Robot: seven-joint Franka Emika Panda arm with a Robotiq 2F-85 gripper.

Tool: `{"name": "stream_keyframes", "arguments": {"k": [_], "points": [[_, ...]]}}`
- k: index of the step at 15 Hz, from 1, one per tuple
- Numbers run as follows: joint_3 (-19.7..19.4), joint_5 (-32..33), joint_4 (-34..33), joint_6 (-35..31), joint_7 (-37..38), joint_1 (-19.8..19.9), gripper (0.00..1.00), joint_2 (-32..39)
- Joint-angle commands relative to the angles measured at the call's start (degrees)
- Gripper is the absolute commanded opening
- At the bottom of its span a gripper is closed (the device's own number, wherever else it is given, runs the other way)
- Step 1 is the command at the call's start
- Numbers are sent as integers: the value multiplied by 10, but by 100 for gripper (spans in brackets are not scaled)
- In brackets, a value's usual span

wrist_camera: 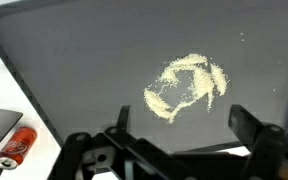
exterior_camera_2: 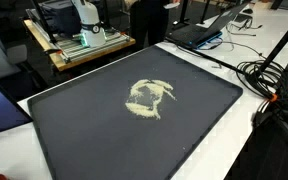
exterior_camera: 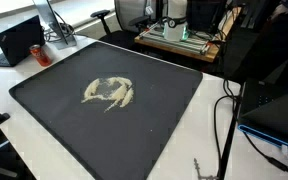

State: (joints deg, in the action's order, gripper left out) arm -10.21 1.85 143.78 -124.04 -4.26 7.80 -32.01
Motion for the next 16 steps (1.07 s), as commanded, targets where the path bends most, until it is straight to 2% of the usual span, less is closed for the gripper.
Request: {"name": "stream_keyframes", "arguments": {"k": [1, 4, 7, 16], "points": [[3, -3, -1, 2, -2, 4, 100, 1], [1, -9, 0, 6, -11, -2, 100, -4], [-14, -65, 2, 60, -55, -35, 100, -27], [-16, -178, 4, 250, -153, -104, 100, -127]]}}
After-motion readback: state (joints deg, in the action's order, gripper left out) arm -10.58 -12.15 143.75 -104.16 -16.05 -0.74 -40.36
